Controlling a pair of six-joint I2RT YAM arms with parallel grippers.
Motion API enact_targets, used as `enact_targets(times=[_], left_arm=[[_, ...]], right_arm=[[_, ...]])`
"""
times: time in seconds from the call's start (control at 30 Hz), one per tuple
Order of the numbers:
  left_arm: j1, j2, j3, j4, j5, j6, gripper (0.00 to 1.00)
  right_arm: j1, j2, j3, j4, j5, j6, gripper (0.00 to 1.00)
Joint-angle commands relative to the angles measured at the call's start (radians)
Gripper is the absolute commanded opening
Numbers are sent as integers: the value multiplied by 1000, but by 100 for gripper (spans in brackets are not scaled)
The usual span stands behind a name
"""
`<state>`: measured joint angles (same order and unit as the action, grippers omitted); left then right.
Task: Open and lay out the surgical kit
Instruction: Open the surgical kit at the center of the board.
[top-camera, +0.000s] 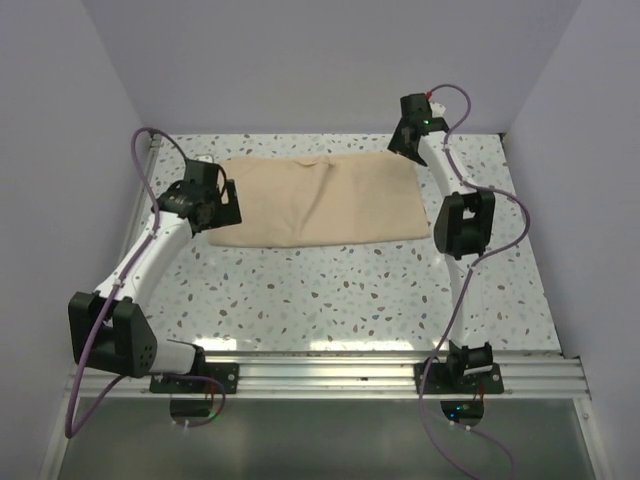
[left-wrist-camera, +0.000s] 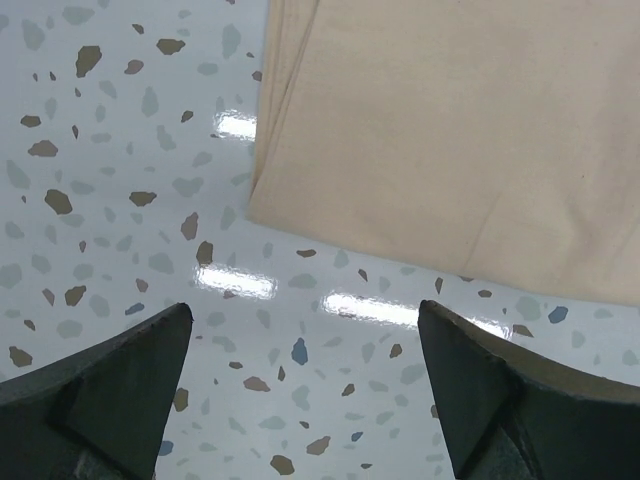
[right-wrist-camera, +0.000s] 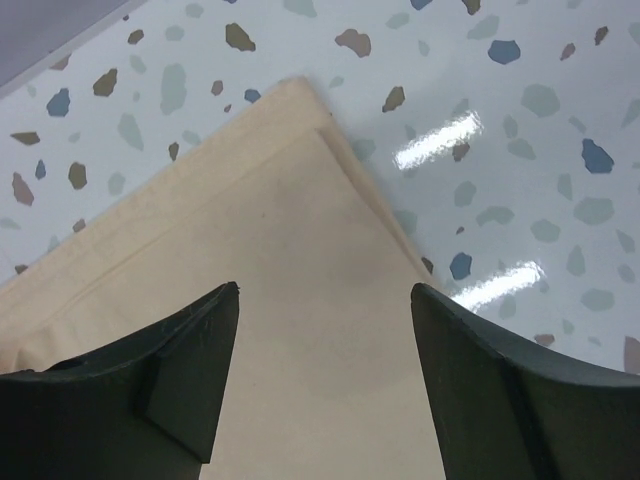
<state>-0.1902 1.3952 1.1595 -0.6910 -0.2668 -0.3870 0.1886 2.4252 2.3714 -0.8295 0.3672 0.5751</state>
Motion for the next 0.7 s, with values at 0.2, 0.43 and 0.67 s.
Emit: enact_targets(times=[0.2, 0.43, 0.67], left_arm=[[3, -61, -112, 13, 20, -41, 98], [5, -74, -179, 41, 21, -55, 97], [5, -87, -222, 47, 9, -69, 97]], right_arm=[[-24, 187, 173, 161, -45, 39, 65], [-35, 262, 186, 234, 7, 31, 64], [-47, 291, 196, 288, 76, 3, 64]])
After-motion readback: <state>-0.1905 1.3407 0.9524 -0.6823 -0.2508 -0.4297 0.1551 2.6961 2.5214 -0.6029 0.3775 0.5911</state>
